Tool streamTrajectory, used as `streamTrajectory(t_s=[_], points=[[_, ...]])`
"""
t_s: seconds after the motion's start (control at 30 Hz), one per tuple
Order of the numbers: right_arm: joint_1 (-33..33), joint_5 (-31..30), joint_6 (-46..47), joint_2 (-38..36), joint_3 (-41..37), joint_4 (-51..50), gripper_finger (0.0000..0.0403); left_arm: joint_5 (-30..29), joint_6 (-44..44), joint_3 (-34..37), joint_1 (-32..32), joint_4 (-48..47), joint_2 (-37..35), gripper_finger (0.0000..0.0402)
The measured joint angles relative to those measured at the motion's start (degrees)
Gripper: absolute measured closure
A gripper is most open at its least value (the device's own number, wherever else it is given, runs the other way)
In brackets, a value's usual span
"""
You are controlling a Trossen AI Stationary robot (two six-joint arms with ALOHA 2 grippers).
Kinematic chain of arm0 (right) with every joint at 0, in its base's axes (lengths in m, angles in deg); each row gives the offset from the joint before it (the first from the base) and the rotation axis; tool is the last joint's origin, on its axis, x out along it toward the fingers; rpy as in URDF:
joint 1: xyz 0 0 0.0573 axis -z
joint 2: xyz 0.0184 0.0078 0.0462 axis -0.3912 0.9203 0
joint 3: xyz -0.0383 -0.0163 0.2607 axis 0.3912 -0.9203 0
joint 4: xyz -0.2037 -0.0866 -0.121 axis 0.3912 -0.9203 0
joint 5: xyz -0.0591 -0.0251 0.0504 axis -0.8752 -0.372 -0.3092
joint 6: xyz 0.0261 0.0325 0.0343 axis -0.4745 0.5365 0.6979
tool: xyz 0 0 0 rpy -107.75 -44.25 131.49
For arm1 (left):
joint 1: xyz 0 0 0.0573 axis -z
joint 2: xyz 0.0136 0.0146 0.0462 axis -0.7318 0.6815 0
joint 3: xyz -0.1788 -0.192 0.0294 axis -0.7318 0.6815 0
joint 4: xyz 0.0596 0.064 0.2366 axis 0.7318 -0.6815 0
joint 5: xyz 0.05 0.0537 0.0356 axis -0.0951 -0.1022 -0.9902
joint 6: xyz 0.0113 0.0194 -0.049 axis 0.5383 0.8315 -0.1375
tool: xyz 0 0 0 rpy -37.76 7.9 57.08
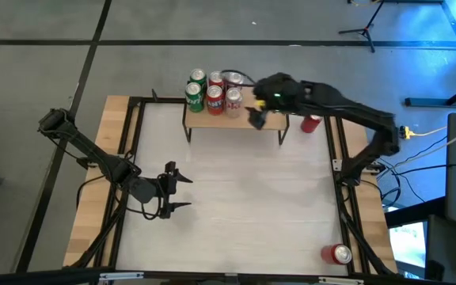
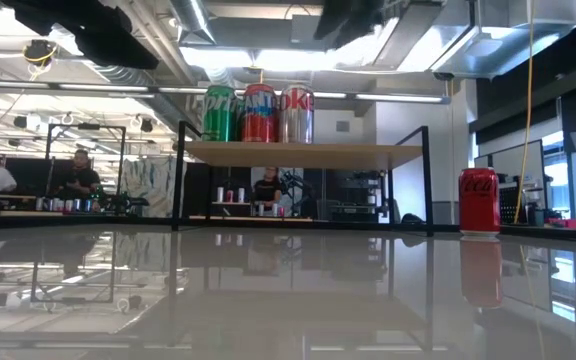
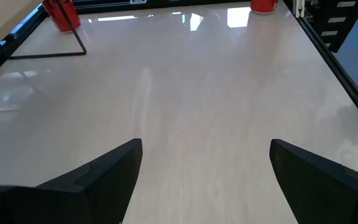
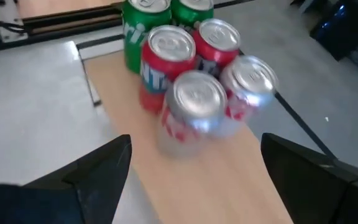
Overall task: Place canned beverage on shelf
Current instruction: Put the top red soda can on the shelf
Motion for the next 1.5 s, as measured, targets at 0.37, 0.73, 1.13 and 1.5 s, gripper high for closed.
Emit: streamTrajectory(t_s=[0.37,0.73,1.13,1.5], points=[[-4.84,-6.64,17.28,-14.28,-2.24,-25.97,0.0047,-0.21,-1.45,0.00,0.00,-0.02,0.00,0.0059],[0.19,-13.94,28.56,-24.31,-18.11,-29.09,0.0047,-0.44,-1.12,0.00,-0.04,0.00,0.00,0.0059],[22.27,-14.84,26.87,-24.73,-28.14,-25.92,0.0047,-0.54,-1.37,0.00,-0.51,0.00,0.00,0.0059],[31.13,-3.63,25.64,-22.53,-35.14,-19.05,0.0047,-0.48,-4.46,0.00,-0.57,-0.02,0.00,0.0059]])
